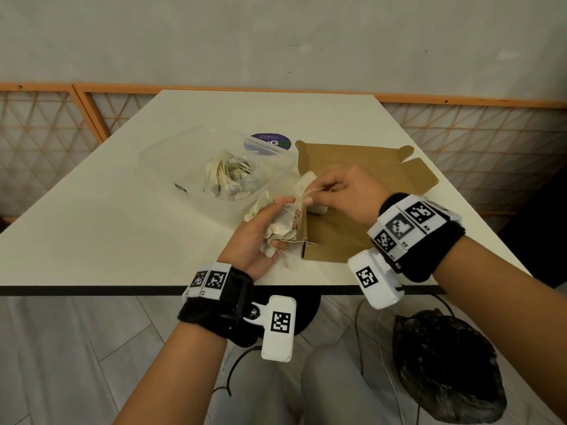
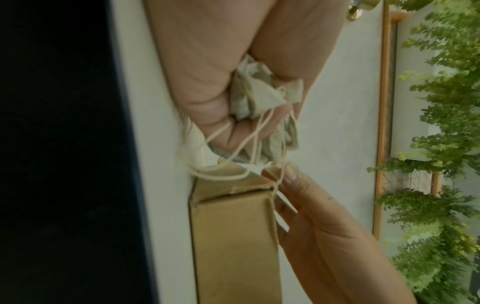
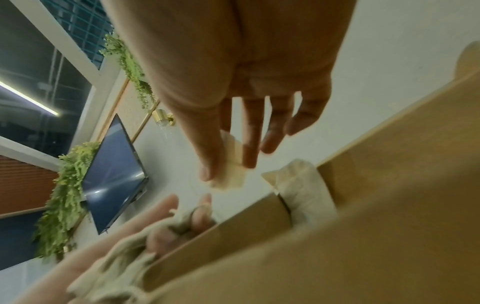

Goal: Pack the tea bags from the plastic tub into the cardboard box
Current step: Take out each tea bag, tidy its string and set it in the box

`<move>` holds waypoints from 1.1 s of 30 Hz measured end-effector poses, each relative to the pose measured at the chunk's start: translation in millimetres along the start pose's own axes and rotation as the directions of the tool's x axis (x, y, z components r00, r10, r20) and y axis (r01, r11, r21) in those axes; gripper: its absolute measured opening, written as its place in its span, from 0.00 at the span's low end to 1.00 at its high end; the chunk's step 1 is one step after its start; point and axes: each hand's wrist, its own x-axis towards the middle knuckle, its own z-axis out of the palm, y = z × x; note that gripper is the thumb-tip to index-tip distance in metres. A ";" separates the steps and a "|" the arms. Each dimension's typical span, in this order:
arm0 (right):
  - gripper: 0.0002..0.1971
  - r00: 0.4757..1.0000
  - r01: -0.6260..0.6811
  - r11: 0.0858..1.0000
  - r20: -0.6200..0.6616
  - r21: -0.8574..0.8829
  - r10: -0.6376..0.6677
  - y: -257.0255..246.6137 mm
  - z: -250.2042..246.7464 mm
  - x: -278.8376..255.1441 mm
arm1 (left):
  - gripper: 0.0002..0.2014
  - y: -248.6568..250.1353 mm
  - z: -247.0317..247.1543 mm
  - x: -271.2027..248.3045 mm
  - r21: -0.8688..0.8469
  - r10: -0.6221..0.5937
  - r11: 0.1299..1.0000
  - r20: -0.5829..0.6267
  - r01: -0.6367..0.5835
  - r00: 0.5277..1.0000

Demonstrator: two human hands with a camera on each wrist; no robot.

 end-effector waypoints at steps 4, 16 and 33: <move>0.08 0.988 -0.004 0.993 -0.154 -0.116 -0.014 2.9 -13.9 1.4 | 0.12 0.0 -0.8 0.5 -0.041 -0.003 0.999 -0.020 0.002 1.000; 0.09 0.992 0.115 0.981 0.071 -0.155 -0.105 -23.8 26.2 3.0 | 0.22 3.4 2.5 -3.5 -0.103 -0.124 0.987 0.018 0.125 0.992; 0.07 0.998 0.050 0.858 -0.003 0.511 -0.057 9.1 34.9 -6.7 | 0.17 3.7 3.7 -4.0 -0.122 -0.104 0.987 0.025 0.106 0.994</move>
